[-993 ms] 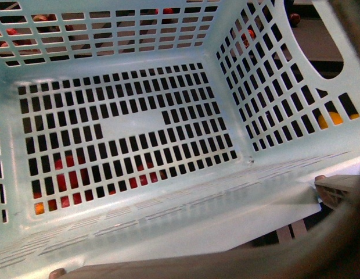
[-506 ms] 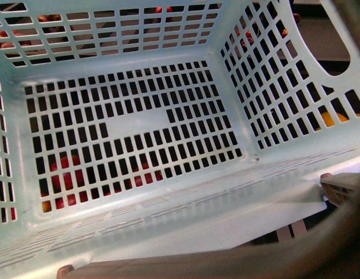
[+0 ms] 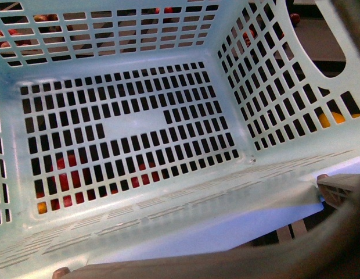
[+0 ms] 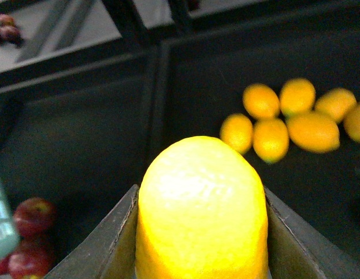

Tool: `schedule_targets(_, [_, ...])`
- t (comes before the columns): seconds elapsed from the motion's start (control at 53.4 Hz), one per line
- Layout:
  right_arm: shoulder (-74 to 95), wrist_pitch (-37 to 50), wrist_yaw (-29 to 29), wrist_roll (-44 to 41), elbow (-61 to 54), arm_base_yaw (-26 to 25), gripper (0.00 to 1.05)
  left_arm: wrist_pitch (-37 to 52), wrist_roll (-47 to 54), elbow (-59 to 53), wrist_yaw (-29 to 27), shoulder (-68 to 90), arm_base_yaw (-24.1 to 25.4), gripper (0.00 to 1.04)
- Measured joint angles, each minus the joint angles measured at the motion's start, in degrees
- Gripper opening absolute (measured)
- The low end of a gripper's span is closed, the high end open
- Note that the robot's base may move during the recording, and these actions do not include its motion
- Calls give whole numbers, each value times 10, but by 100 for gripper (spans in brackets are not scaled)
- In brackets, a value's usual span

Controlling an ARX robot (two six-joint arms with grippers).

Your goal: Pick lemon and mango into basket

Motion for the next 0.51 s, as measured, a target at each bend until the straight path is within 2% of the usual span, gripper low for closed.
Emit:
schedule_targets(0.075, [-106, -28, 16, 20, 0, 53, 50, 0, 0, 0, 0, 0, 0, 5])
schedule_targets(0.206, [-221, -58, 78, 55, 0, 169, 50, 0, 0, 0, 0, 0, 0, 5])
schedule_targets(0.281, [-236, -61, 114, 66, 0, 235, 50, 0, 0, 0, 0, 0, 0, 5])
schedule_targets(0.506, [-216, -43, 184, 73, -1, 359, 49, 0, 0, 0, 0, 0, 0, 5])
